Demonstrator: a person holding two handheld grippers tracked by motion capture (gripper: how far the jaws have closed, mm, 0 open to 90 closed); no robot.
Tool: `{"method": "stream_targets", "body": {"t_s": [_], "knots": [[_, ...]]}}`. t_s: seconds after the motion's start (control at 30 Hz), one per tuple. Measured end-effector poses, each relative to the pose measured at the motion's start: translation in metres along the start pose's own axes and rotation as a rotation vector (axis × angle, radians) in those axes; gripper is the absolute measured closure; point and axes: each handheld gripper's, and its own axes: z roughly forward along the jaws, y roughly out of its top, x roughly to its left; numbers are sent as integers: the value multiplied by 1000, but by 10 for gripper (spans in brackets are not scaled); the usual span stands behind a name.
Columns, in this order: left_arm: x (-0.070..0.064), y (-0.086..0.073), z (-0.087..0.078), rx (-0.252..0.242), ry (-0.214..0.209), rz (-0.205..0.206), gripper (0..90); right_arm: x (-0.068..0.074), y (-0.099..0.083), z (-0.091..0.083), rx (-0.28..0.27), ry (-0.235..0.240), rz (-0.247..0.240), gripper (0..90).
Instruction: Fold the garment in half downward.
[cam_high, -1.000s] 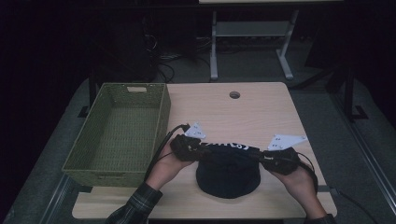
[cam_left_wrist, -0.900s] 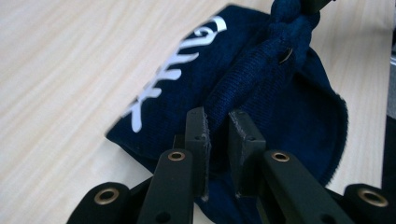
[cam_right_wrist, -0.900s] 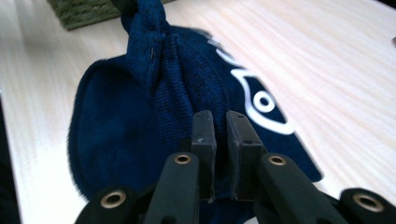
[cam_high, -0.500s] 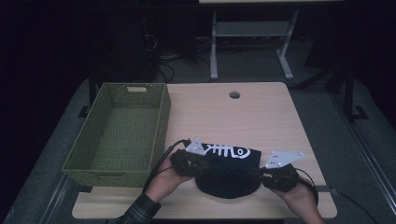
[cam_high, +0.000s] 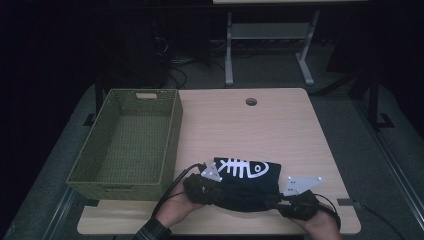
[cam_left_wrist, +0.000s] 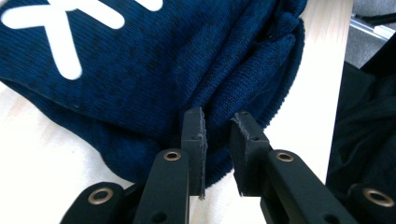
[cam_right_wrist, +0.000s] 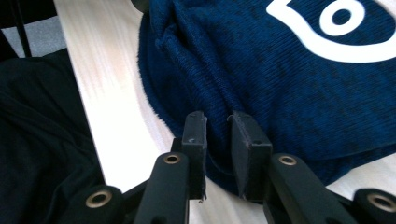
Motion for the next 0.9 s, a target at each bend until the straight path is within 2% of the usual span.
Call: {"method": "stream_targets", "body": {"t_s": [0.1,0.23,0.33,0.43,0.57,0.63,0.77,0.9], "knots": [[-1,0,-7,-15,-8,-5,709,2,-1,-3,-9,4,-5,686],[-1,0,-25,-44,11,-13,659,2,-1,-17,-36,-22,6,671],[2,0,-38,-82,31,-30,665,-3,-2,-27,-54,-43,15,681],[7,4,-43,-98,44,-53,732,-9,0,-35,-74,-60,25,731],[15,15,-37,-128,55,-86,838,-16,5,-33,-83,-52,30,848],[18,22,-32,-118,61,-86,868,-19,8,-27,-79,-35,29,896],[29,34,-24,-115,89,-89,893,-21,11,-15,-51,-7,20,899],[42,46,-15,-107,142,-97,893,-19,9,-7,-21,17,16,899]]}}
